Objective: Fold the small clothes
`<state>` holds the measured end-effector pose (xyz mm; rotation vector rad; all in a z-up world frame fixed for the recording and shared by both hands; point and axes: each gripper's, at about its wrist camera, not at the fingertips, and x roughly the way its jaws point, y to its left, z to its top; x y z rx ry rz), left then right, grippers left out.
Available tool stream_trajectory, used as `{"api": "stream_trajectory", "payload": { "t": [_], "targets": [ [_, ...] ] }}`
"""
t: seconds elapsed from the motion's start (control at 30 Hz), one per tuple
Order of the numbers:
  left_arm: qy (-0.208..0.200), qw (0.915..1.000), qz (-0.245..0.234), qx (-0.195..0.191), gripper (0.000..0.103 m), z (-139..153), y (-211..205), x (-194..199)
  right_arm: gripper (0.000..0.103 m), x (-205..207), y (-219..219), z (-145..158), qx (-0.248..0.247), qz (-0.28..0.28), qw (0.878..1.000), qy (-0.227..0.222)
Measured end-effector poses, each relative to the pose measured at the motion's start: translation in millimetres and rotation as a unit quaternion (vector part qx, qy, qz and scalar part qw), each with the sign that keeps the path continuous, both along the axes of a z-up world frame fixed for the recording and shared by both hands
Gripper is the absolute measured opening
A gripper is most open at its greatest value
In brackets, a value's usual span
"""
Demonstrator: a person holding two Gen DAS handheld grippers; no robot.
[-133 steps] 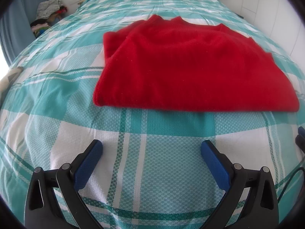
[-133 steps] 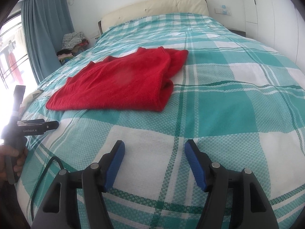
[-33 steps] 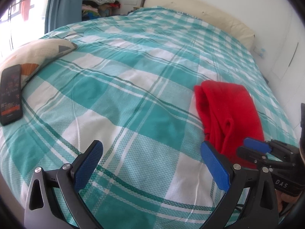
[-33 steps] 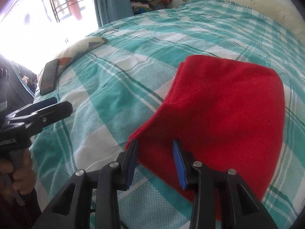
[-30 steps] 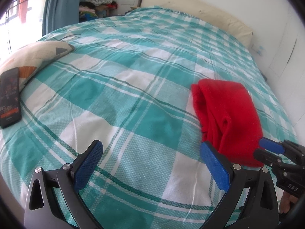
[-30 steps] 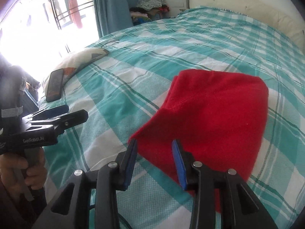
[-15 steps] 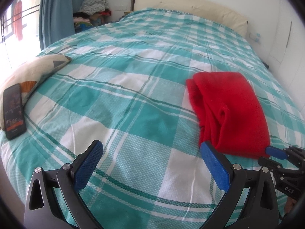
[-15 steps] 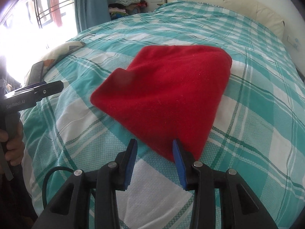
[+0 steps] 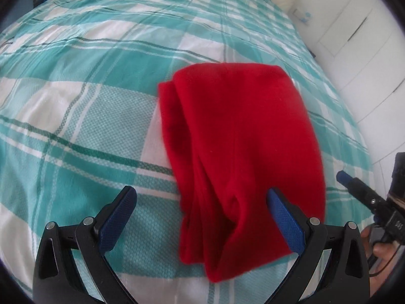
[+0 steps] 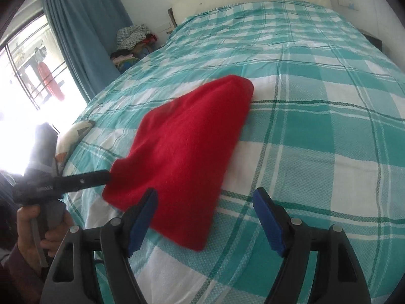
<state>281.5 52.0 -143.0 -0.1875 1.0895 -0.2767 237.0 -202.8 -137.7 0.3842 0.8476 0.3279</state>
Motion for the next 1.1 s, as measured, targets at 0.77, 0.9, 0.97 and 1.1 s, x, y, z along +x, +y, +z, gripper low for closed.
{"api": "stream_trajectory", "payload": {
  "t": [0.77,0.9,0.97,1.1],
  "targets": [
    [-0.079,0.9956,-0.018,-0.046,0.015,67,3,12,0.031,66,92,38,-0.236,0.05,0.961,-0.135],
    [-0.092,0.9947,-0.027,-0.038,0.02,84,-10,15,0.031,76,71,71,-0.183,0.042,0.974,-0.129],
    [-0.086,0.996,-0.024,-0.011,0.037,69,-23,23,0.035,89,55,69,-0.155,0.037,0.982,-0.098],
    [-0.097,0.9931,0.001,0.067,0.059,42,-30,12,0.075,85,9,41,-0.152,-0.003,0.988,-0.035]
  ]
}}
